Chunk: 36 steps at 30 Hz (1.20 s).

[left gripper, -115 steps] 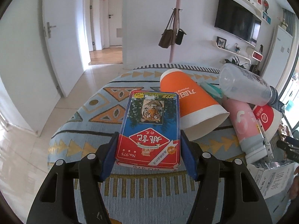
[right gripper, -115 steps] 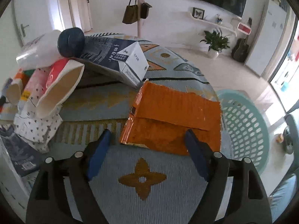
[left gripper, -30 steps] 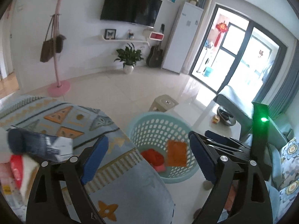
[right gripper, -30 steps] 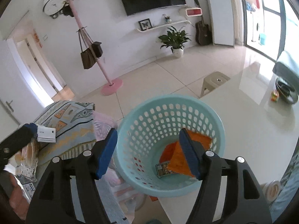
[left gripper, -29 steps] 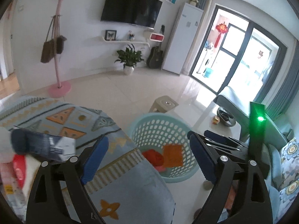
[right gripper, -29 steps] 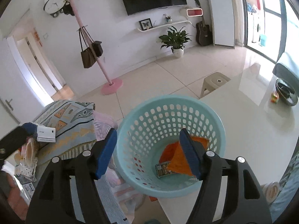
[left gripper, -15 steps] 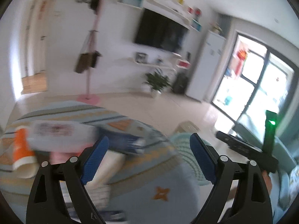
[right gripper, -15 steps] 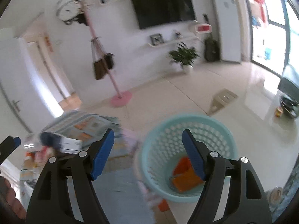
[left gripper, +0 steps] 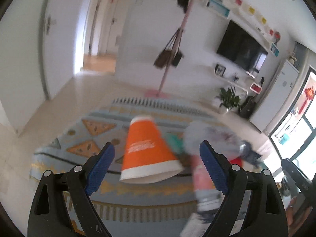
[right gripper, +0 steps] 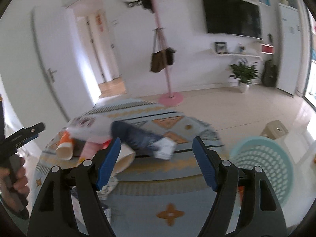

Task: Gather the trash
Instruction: 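Grasp the orange paper cup with the left tool while the right tool grasps the red-white cup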

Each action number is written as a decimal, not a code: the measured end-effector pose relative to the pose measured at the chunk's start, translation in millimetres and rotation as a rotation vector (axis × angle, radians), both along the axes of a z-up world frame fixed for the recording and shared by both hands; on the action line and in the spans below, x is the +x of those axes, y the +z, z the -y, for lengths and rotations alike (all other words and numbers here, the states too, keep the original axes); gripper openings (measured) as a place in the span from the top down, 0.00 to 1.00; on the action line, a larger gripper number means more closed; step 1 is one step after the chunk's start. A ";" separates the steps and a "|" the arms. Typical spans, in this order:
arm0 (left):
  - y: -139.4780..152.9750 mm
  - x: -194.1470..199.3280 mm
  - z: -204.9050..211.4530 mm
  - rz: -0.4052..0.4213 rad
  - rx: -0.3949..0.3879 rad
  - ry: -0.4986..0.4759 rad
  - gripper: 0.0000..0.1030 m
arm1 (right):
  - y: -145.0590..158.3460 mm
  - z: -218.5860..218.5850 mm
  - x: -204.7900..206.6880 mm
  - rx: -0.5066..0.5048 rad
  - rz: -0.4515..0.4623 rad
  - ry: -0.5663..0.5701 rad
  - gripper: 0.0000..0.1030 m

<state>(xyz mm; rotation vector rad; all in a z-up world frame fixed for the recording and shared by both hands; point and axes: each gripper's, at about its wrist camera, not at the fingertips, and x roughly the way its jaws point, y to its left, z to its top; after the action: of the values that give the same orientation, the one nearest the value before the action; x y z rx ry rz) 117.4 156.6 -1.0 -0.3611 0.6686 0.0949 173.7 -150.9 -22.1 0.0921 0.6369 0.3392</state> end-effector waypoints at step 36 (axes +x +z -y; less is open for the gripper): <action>-52.1 13.4 -3.2 -0.015 -0.072 -0.085 0.55 | -69.1 -62.8 51.9 0.192 -0.268 0.166 0.73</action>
<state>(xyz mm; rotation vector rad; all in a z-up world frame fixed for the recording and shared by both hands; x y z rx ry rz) 130.8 159.8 -53.1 -0.4009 0.7030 -0.0071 225.6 -88.1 -91.2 0.2725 0.8784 0.5536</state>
